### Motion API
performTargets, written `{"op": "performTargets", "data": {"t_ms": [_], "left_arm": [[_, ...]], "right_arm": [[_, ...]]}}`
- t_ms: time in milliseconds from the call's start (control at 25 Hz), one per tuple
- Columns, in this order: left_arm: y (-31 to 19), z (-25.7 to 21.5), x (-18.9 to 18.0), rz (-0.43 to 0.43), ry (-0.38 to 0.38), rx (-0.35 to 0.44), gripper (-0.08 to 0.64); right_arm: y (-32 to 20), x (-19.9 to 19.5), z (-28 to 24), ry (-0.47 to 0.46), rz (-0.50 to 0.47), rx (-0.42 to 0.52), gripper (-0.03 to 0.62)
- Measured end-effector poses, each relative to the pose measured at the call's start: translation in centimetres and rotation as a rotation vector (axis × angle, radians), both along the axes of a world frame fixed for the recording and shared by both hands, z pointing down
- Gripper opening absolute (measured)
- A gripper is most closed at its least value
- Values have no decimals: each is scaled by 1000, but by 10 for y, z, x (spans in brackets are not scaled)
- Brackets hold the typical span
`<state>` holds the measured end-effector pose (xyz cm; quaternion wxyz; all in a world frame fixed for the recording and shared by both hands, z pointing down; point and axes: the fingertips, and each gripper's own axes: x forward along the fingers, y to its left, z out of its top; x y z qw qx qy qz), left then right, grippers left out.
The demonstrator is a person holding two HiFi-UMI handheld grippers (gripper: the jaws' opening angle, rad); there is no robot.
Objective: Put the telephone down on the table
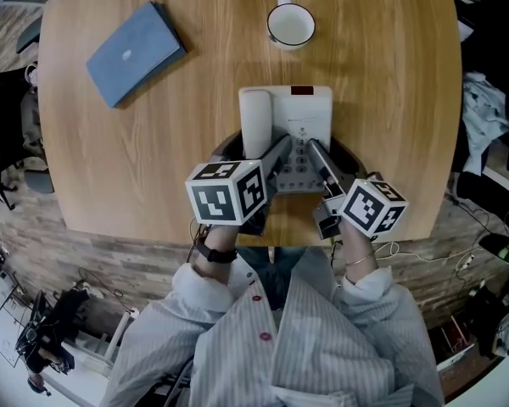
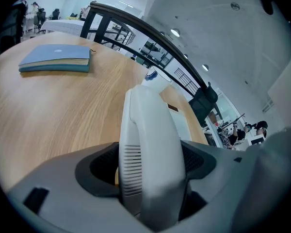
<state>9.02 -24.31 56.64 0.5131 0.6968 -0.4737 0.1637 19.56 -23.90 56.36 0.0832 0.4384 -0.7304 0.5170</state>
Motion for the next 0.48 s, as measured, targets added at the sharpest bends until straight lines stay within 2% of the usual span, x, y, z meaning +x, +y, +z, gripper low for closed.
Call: {"op": "performTargets", "data": {"t_ms": [480], "left_arm": [[-1, 10, 0, -30, 20, 9, 379]], "right_arm": [[-1, 1, 10, -2, -33, 5, 230]]}}
